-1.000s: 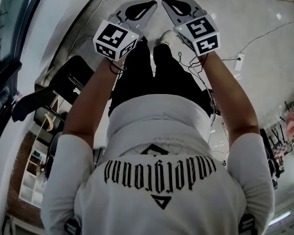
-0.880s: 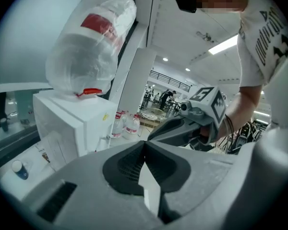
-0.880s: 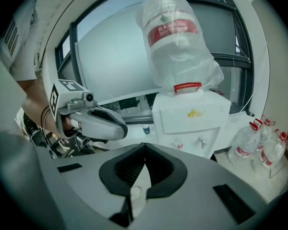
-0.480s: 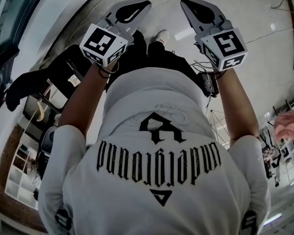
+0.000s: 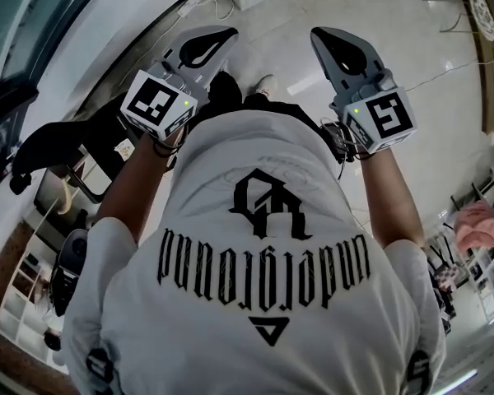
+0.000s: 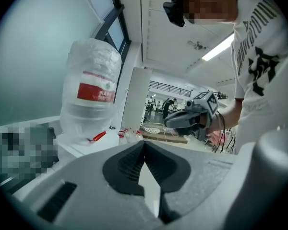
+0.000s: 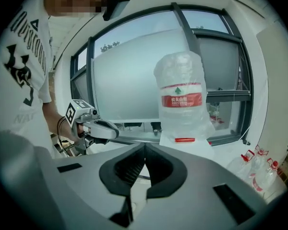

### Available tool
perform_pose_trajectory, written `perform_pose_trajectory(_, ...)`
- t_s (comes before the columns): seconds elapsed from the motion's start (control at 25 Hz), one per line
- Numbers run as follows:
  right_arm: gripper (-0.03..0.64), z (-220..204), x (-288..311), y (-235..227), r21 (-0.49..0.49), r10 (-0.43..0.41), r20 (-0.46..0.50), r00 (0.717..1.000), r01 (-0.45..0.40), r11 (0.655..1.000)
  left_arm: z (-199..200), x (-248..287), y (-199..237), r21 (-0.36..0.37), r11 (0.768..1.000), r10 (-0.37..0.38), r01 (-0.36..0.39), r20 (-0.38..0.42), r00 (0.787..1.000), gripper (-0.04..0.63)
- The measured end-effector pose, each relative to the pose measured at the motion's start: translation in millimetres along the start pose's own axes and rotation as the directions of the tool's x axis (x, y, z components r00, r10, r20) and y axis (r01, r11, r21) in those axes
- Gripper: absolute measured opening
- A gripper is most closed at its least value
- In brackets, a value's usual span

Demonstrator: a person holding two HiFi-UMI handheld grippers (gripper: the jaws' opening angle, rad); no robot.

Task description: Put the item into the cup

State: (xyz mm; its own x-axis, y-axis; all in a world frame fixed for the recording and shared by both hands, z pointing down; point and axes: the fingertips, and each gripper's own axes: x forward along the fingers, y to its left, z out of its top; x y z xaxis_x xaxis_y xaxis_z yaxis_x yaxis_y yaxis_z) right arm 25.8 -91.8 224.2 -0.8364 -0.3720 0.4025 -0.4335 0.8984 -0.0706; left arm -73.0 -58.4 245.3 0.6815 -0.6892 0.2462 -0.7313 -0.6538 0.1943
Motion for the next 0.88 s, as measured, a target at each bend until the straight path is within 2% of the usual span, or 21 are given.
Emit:
perform_pose_trajectory(0.32, 0.014, 26.2, -46.4, 6.5, -0.042, -0.034, 0.066, 0.997, 0.036, 0.998, 38.6, -21.6, -14.6, 0.005, 0.999, 0.046, -0.046, 0.05, 0.998, 0.014)
perform_pose_trajectory(0.64, 0.014, 43.3, -73.2, 10.6, -0.074, -0.045, 0.11, 0.993, 0.054, 0.996, 81.3, -24.1, -34.6, 0.078, 0.996, 0.033, -0.042, 0.113, 0.993, 0.014)
perform_pose_trajectory(0.88, 0.014, 53.2, -80.6, 8.5, -0.089, -0.038, 0.146, 0.989, 0.052, 0.995, 101.1, -30.6, -38.0, 0.069, 0.995, 0.064, -0.076, 0.163, 0.985, 0.014)
